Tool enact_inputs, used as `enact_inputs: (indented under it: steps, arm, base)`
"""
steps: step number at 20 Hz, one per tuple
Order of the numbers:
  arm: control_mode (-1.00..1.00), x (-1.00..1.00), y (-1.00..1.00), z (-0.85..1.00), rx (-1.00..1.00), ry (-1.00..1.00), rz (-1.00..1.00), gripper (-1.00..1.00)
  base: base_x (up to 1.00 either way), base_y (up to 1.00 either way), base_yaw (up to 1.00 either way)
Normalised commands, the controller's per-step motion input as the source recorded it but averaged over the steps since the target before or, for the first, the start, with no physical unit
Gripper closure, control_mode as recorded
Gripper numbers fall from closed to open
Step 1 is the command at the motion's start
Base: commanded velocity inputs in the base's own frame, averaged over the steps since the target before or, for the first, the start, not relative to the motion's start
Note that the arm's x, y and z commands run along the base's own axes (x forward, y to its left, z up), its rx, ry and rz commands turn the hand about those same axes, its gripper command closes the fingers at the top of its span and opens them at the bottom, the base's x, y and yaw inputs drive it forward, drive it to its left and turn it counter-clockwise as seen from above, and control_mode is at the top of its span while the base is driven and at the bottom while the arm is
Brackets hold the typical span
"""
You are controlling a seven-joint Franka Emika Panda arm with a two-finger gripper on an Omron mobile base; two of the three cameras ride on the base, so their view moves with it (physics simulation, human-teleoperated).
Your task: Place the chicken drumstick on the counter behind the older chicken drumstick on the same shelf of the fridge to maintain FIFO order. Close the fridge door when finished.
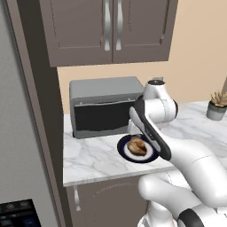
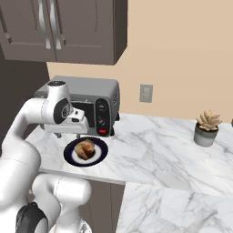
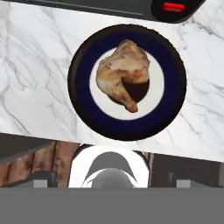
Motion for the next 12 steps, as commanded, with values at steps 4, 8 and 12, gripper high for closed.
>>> enact_inputs:
  steps: [4, 8, 12]
  arm:
    - [-1.00, 0.29, -0.04, -0.77, -0.03, 0.01, 0.00, -1.00]
    - [-1.00, 0.35, -0.13, -0.68, 0.00, 0.00, 0.00, -1.00]
    - [-1.00, 0.09, -0.16, -0.76, 0.00, -0.09, 0.00, -1.00]
  base:
    - [0.00, 0.00, 0.00]
    - [0.00, 0.00, 0.00]
    - [0.00, 0.00, 0.00]
